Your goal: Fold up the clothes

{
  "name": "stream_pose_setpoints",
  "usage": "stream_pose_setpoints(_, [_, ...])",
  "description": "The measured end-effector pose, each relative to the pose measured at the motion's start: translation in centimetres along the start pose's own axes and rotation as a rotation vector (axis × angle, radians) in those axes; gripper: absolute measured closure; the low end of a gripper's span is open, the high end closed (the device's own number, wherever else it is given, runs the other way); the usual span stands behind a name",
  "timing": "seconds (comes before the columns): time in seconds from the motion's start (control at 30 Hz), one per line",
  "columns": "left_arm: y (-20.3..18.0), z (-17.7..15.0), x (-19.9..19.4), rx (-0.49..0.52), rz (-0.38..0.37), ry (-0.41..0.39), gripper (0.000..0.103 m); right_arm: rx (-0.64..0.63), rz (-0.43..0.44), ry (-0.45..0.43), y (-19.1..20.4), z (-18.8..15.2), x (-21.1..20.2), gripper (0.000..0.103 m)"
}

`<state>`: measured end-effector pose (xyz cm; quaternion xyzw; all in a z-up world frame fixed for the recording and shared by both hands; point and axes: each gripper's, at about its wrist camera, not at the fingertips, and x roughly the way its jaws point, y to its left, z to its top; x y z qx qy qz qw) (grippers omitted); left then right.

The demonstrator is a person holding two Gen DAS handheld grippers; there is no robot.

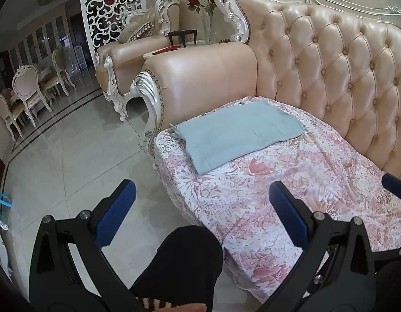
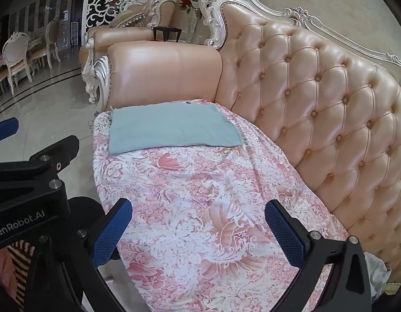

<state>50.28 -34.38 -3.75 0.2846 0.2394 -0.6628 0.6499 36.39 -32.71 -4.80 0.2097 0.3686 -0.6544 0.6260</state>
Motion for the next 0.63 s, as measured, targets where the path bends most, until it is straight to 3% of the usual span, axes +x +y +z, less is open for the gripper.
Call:
stream_pose_setpoints(0.4, [-0.31,-0.22,0.11,0.003,0.039,0.025,0.001,-0.001,0.001,0.005,0.37,0.03,0.2,0.0])
stream_pose_setpoints(0.57, [-0.18,-0.41,0.2,-0.027,-0.033,0.03,0.001,0.002,0.007,0.01,0.57,-0.12,0.44,0.0])
stream_pose_setpoints(0.63, [-0.53,-0.47,-0.19,-0.01,-0.027,0.006,0.001,0.006,0.01,0.011,0.56,-0.25,0.52,0.0])
